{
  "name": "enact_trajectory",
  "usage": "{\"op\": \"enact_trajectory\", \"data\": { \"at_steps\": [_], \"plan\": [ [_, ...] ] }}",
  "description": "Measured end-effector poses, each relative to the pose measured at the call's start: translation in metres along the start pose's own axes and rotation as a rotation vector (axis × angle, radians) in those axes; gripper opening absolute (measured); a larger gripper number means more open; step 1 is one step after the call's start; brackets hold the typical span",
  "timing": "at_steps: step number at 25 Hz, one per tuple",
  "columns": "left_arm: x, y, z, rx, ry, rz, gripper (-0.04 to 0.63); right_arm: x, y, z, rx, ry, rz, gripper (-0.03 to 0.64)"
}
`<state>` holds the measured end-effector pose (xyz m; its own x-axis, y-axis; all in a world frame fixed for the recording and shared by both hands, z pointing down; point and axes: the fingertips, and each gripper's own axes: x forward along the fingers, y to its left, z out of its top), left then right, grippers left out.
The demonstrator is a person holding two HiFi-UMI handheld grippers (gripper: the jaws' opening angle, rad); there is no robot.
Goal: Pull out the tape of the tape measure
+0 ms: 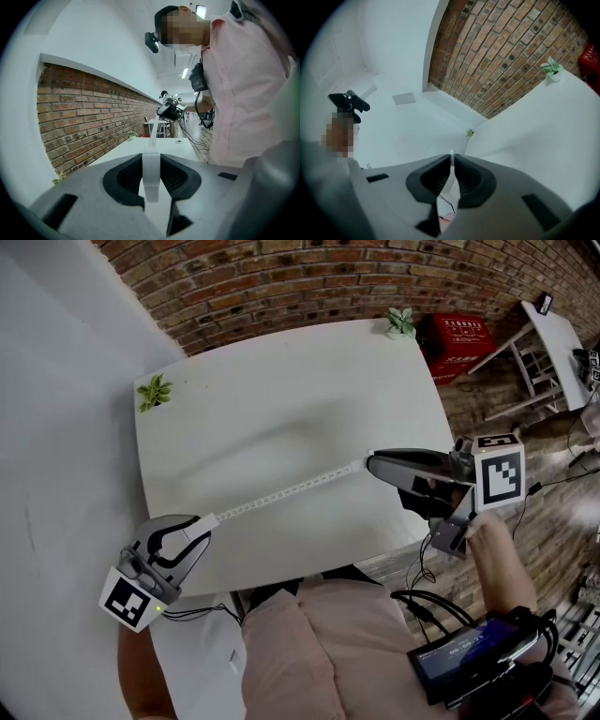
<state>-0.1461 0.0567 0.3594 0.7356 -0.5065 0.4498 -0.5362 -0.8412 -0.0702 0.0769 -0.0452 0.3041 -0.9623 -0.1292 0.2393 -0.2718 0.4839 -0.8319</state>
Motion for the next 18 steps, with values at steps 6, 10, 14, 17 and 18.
{"op": "enact_trajectory", "data": {
  "at_steps": [6, 10, 14, 17, 18],
  "plan": [
    [-0.0024, 0.0005, -0.0028, -0.009, 0.008, 0.005, 0.103, -0.0020, -0.0018, 0.0014, -0.001, -0.002, -0.007, 0.034],
    [-0.0037, 0.0011, -0.0043, -0.021, 0.009, 0.012, 0.103, -0.0035, -0.0034, 0.0028, 0.000, -0.006, -0.012, 0.034],
    [-0.0053, 0.0007, -0.0063, -0.028, 0.017, 0.016, 0.103, -0.0055, -0.0050, 0.0036, 0.001, -0.010, -0.017, 0.034],
    [-0.0060, 0.0007, -0.0073, -0.030, 0.019, 0.018, 0.101, -0.0060, -0.0058, 0.0035, 0.001, -0.011, -0.018, 0.034],
    [-0.0059, 0.0006, -0.0073, -0.032, 0.018, 0.019, 0.103, -0.0058, -0.0059, 0.0032, 0.002, -0.010, -0.018, 0.034]
  ]
}}
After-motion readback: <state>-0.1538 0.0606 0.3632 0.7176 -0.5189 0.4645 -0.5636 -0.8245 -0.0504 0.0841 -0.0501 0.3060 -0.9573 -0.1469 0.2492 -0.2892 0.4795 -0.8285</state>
